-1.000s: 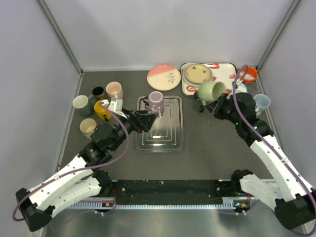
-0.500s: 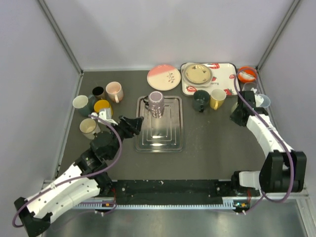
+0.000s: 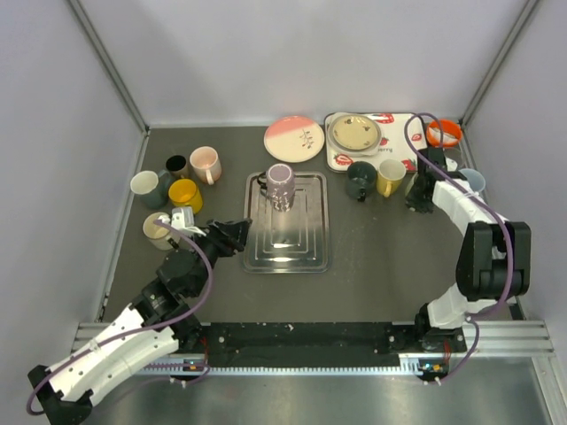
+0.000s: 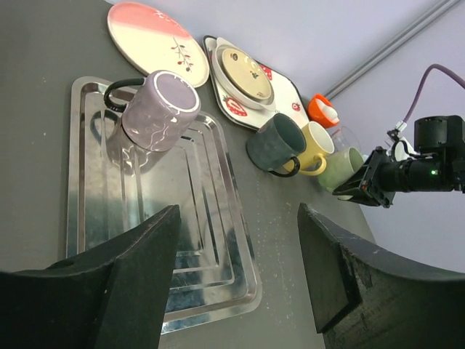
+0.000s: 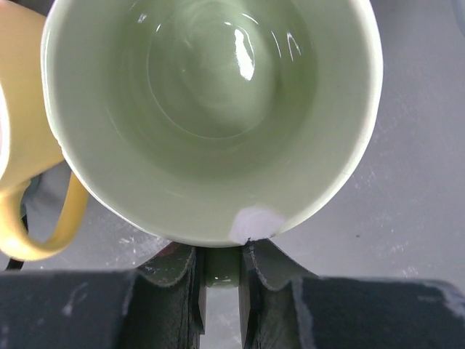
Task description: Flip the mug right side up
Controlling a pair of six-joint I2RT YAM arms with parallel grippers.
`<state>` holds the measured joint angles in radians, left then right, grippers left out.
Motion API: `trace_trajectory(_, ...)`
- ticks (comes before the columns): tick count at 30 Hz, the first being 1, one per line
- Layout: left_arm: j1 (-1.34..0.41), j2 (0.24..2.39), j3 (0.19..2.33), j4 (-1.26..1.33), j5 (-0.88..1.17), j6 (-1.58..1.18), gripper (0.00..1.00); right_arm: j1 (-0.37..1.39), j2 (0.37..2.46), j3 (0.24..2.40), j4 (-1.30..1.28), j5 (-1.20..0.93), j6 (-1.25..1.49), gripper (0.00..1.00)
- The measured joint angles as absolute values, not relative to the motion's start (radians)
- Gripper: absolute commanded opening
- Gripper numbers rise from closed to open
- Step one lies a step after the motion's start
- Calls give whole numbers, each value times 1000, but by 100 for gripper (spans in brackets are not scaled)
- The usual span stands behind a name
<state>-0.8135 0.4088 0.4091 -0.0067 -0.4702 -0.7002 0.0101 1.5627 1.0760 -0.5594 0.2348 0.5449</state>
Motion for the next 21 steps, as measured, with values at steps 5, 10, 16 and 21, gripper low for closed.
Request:
trace_trajectory(5, -813, 437, 408, -6, -472, -692, 70, 10, 1648, 1110, -551, 236, 506, 0)
trace_trajectory(10, -813, 471, 408, -4, -472, -682, 73, 10, 1695, 1142, -547, 239, 488, 3)
trace_trajectory(16, -813, 496, 408, -3, -469, -678, 75, 10, 1731, 1181, -535, 239, 479, 45)
trace_trajectory(21, -813, 545, 408, -1, -469, -677, 78, 10, 1716, 1181, -529, 239, 485, 54)
